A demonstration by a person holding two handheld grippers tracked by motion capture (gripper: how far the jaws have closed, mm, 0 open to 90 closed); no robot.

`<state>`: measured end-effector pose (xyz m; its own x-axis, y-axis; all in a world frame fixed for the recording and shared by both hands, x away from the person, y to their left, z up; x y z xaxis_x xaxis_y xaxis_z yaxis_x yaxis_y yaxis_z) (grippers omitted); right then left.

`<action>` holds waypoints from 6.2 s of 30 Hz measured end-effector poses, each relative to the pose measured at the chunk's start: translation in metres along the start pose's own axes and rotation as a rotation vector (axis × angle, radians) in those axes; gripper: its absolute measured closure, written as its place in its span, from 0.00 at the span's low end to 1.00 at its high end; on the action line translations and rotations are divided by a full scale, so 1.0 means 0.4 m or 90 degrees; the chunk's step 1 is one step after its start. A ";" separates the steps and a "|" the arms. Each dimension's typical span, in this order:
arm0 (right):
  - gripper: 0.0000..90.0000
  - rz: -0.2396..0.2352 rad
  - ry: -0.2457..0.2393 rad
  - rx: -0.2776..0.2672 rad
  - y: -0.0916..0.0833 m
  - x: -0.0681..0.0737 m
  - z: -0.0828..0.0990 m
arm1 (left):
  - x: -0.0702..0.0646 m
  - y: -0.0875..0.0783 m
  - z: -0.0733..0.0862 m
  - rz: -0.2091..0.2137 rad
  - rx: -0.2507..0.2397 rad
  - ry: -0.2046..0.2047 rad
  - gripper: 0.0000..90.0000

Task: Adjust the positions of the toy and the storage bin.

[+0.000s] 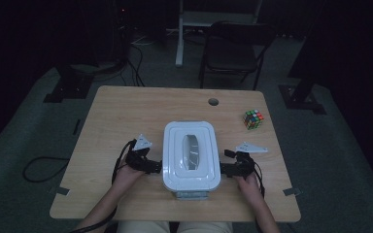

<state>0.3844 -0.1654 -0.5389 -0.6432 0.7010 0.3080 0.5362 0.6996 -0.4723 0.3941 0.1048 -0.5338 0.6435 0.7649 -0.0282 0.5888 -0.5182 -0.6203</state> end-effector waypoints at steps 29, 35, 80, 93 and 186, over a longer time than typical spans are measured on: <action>0.15 0.036 -0.023 0.002 -0.030 -0.009 0.055 | -0.005 -0.003 0.086 0.019 0.034 -0.006 0.03; 0.15 0.063 0.008 -0.037 -0.075 -0.074 0.029 | 0.038 -0.028 0.102 -0.006 0.032 -0.023 0.03; 0.15 0.298 0.042 -0.048 -0.094 -0.452 -0.149 | 0.196 -0.162 0.277 -0.155 0.097 -0.072 0.01; 0.14 0.298 0.060 -0.024 -0.058 -0.508 -0.136 | 0.196 -0.161 0.276 -0.162 0.096 -0.079 0.01; 0.38 0.330 0.013 0.029 -0.298 -0.171 0.136 | 0.175 -0.162 0.278 -0.149 0.095 -0.067 0.01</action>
<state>0.3347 -0.3045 -0.5487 -0.2882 0.9567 0.0402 0.7573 0.2534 -0.6019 0.3466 0.2346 -0.5827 0.4403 0.8963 0.0524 0.6316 -0.2677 -0.7277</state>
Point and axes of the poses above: each handheld gripper's, and its own axes: y roughly forward along the jaws, z roughly out of its underside, x roughly to its left, the point moved 8 cm from there along y, roughly forward along the jaws, and after that the axes turned 3 degrees about -z, right-handed, at the moved point
